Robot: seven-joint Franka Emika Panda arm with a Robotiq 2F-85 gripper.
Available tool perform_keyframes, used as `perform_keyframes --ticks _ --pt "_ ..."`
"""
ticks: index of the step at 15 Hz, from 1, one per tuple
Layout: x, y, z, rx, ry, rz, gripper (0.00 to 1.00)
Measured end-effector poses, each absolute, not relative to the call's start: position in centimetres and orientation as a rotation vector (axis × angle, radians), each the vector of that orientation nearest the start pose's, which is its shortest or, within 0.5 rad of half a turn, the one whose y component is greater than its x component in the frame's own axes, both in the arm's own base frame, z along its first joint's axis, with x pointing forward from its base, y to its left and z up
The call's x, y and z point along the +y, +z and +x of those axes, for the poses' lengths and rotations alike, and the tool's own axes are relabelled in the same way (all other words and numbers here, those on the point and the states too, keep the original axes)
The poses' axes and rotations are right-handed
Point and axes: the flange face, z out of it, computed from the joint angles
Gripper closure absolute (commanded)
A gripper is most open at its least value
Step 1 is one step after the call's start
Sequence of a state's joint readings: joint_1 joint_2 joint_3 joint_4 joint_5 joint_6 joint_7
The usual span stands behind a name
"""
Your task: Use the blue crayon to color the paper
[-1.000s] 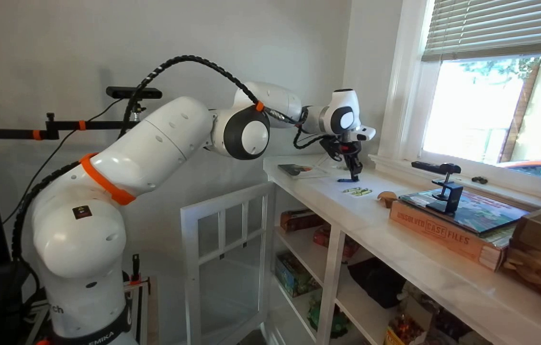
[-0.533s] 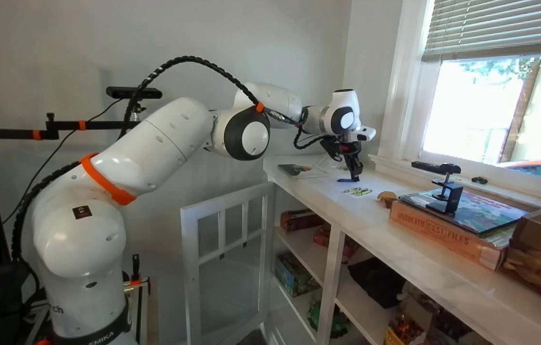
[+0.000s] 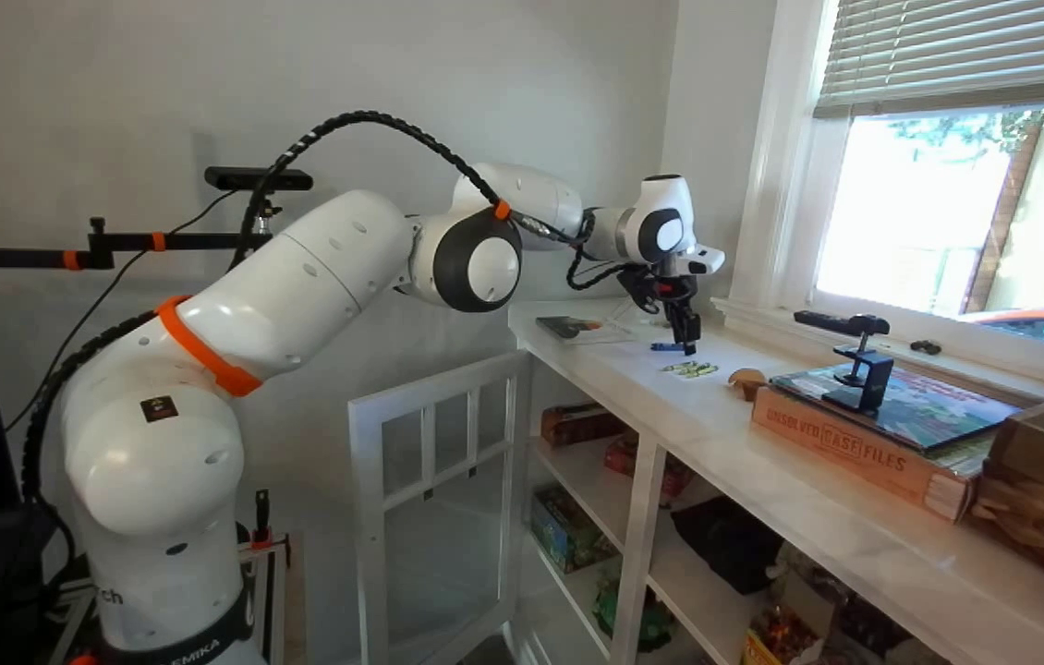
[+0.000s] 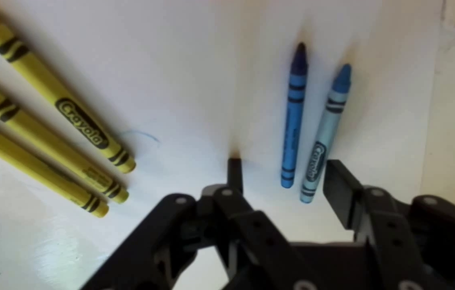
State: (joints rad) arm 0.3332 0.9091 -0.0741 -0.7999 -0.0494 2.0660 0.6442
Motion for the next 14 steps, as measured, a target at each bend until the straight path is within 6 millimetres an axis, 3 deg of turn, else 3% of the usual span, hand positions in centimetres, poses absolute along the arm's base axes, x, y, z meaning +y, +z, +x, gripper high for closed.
perform_keyframes --ticks 8,12,14 --pt "23.64 42.32 77.84 0.514 -0.557 -2.991 0.57" --pt "23.87 42.38 77.74 0.513 -0.544 -3.004 0.95" --pt "23.94 42.44 77.71 0.513 -0.540 -3.008 0.95"
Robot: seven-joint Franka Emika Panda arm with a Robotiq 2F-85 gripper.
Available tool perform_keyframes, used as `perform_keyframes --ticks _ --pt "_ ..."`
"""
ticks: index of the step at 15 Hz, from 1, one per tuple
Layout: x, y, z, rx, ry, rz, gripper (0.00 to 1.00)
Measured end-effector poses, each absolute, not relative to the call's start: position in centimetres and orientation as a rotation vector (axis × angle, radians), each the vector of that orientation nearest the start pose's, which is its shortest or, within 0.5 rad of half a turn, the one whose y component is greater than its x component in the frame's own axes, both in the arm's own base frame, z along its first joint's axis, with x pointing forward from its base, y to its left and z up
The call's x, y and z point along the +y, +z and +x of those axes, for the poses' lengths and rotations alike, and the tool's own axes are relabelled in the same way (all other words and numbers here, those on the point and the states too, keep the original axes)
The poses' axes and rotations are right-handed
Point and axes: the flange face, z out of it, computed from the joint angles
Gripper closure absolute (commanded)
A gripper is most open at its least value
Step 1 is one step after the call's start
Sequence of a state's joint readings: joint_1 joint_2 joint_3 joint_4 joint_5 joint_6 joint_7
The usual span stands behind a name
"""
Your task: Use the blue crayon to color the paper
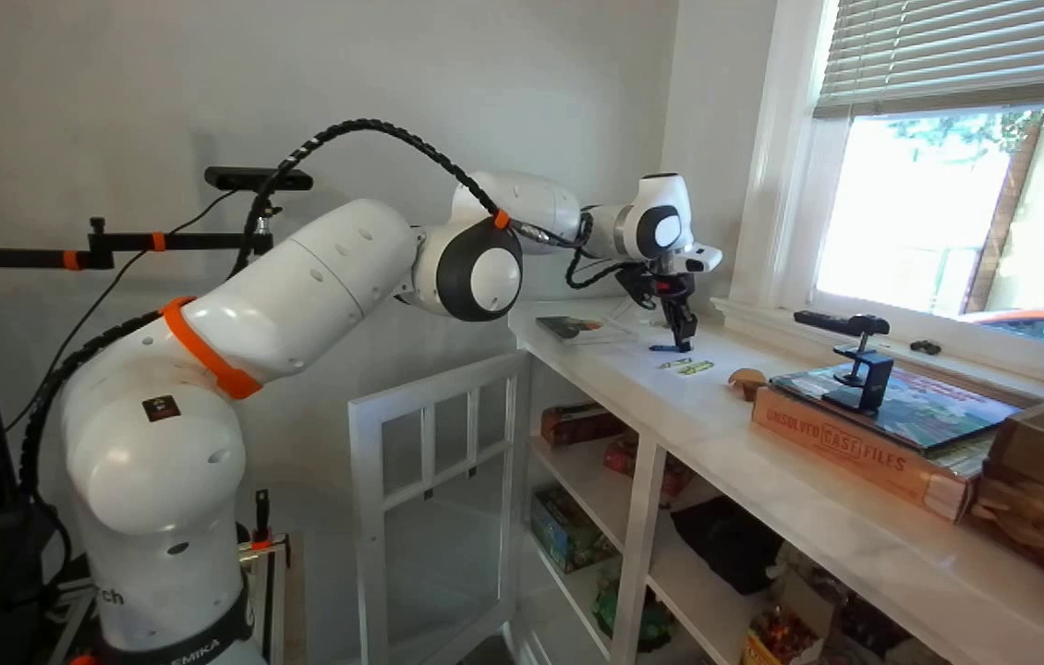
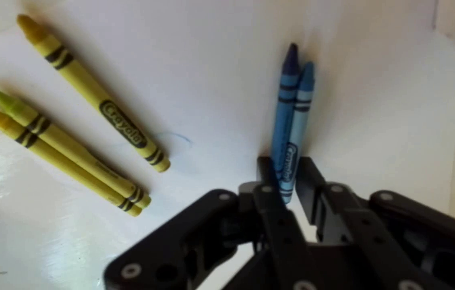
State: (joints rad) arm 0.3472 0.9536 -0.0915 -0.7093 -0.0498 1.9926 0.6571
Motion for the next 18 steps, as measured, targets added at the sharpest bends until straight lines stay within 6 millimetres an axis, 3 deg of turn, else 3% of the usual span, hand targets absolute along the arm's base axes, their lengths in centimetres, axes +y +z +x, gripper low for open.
perform_keyframes --ticks 10,18 --pt "24.0 42.5 77.8 0.538 -0.558 -3.017 0.95" --pt "24.8 44.3 78.3 0.646 -0.851 -2.979 0.95"
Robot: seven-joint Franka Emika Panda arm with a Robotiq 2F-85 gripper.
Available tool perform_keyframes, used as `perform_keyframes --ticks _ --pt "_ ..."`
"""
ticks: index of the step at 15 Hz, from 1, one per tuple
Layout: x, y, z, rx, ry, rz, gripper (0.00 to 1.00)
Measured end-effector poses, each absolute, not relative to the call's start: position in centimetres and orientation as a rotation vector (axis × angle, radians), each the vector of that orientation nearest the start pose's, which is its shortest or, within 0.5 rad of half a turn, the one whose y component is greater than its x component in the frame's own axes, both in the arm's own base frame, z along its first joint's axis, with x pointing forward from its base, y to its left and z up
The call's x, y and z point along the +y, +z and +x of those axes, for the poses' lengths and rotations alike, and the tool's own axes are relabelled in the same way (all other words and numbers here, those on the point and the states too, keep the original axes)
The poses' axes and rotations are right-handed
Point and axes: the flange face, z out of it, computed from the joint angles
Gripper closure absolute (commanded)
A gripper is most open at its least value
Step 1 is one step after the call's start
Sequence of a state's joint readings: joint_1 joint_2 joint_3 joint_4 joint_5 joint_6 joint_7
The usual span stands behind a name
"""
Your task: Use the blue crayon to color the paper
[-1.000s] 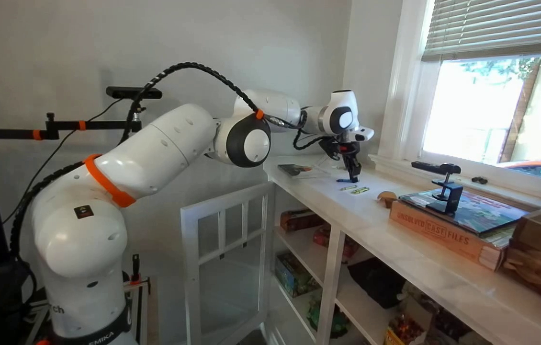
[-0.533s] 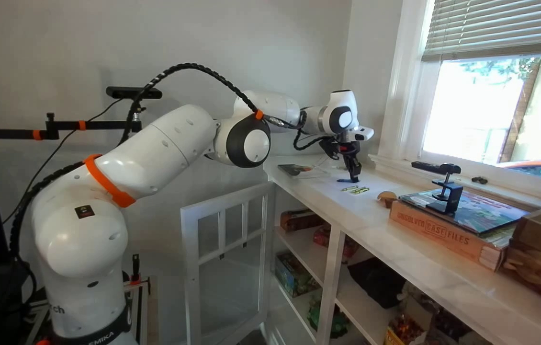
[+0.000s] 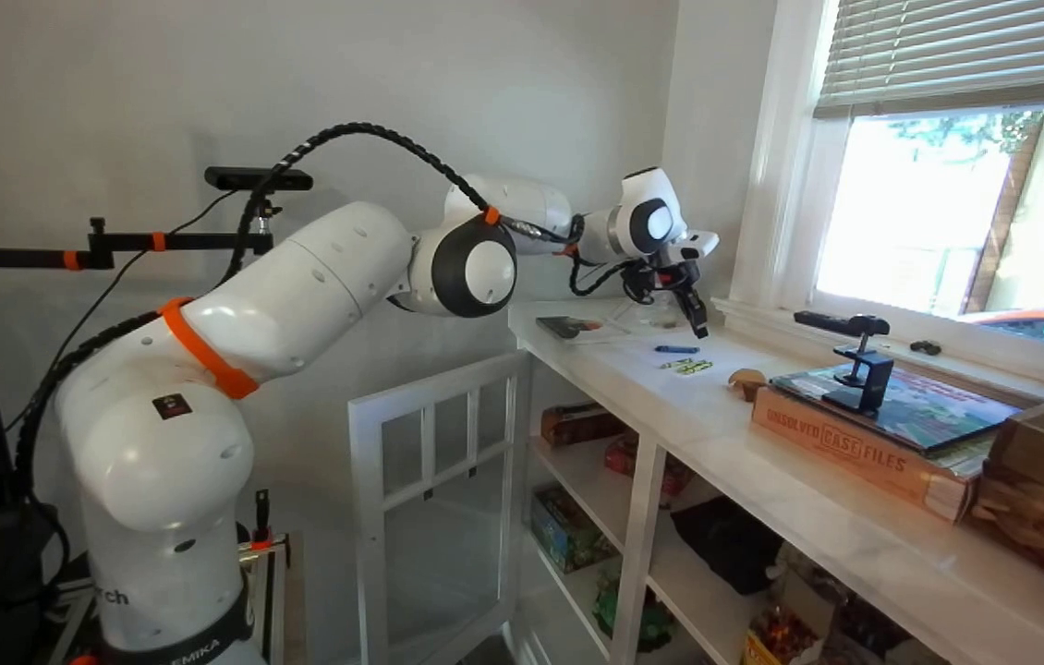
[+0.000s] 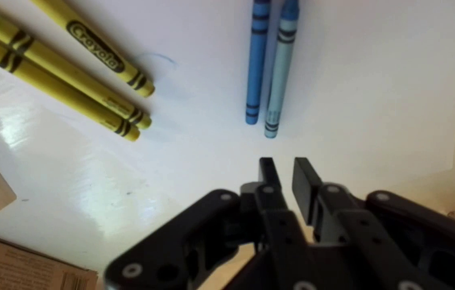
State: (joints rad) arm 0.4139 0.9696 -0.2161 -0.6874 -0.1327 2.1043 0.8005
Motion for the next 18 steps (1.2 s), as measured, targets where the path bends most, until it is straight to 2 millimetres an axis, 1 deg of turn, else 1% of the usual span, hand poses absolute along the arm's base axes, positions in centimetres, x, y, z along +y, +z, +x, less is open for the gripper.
perform_keyframes --ticks 1,2,3,4,5,6,8,10,12,18 --pt "24.9 44.4 78.3 0.650 -0.876 -2.978 0.95" --pt "25.0 44.4 78.3 0.654 -0.885 -2.977 0.84" --pt "25.1 44.4 78.3 0.658 -0.887 -2.977 0.66" --pt "25.0 44.4 78.3 0.661 -0.888 -2.978 0.59" --pt "24.9 44.3 78.4 0.663 -0.889 -2.980 0.58" --pt "24.8 44.2 78.4 0.666 -0.888 -2.982 0.52" --pt "24.7 44.0 78.4 0.670 -0.882 -2.988 0.47" --pt "24.6 43.7 78.4 0.674 -0.869 -2.997 0.45" --pt "24.6 43.5 78.4 0.677 -0.856 -3.005 0.53" --pt "24.9 42.4 78.3 0.679 -0.819 -3.025 0.57"
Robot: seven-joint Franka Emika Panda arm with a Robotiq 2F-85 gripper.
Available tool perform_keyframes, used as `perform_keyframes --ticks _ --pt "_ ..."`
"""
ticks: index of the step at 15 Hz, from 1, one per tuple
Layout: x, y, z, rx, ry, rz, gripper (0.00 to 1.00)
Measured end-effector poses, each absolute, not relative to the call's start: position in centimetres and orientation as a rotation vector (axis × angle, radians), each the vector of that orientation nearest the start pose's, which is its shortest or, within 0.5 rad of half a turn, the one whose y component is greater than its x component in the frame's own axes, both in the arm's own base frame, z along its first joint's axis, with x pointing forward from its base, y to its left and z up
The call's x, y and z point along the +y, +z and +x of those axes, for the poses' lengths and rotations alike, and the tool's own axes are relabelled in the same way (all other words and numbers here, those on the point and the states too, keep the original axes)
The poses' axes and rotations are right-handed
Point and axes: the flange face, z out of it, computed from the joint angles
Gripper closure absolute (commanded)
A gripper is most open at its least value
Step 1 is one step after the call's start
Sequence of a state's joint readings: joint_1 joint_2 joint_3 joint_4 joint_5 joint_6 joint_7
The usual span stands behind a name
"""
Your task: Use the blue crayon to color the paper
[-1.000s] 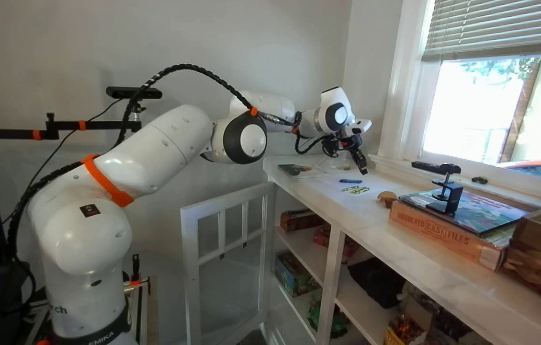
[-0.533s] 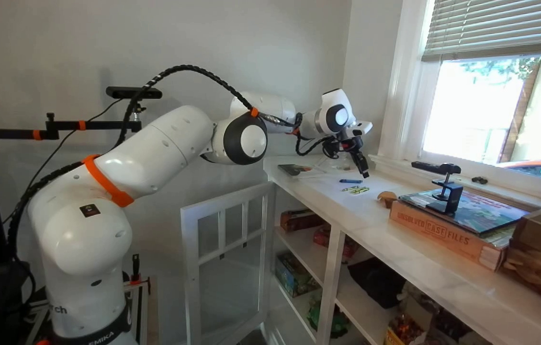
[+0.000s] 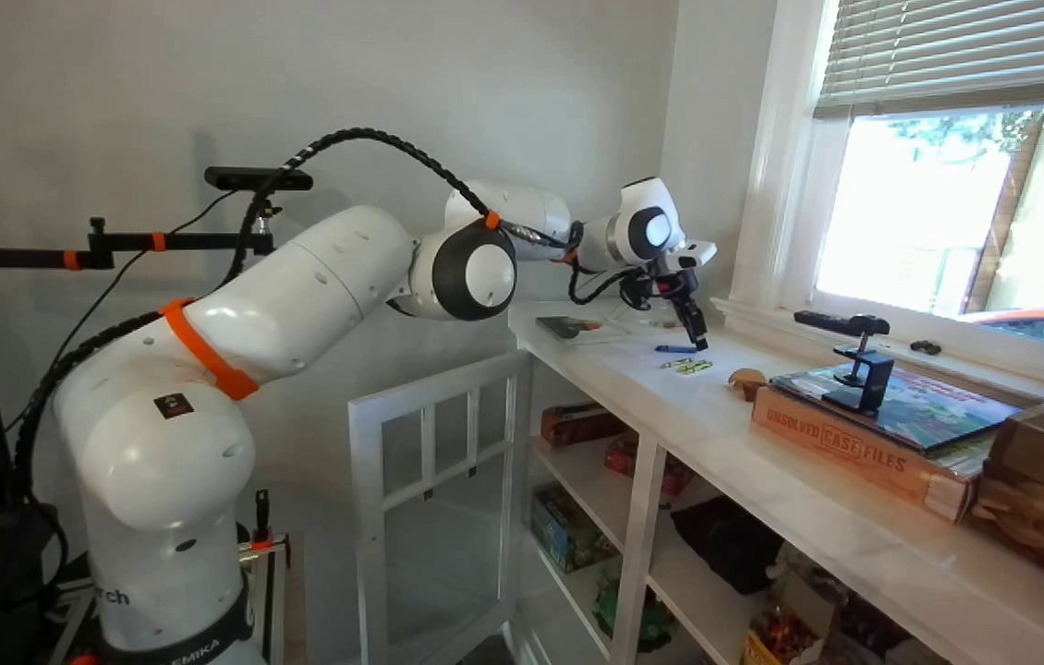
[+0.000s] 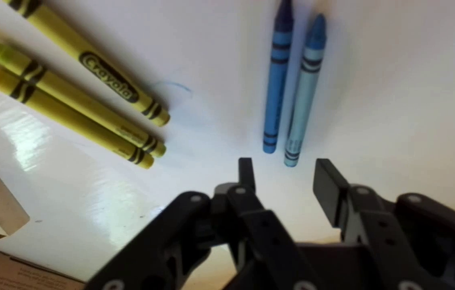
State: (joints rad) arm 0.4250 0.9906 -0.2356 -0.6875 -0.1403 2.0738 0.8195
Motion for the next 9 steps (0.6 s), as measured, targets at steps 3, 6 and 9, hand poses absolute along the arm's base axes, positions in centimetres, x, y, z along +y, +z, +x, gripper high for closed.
perform_keyframes --ticks 3,6,9 --pt "25.05 42.05 78.25 0.677 -0.805 -3.030 0.56" --pt "25.18 41.90 78.14 0.678 -0.791 -3.037 0.57" --pt "25.30 41.81 78.05 0.678 -0.782 -3.043 0.57"
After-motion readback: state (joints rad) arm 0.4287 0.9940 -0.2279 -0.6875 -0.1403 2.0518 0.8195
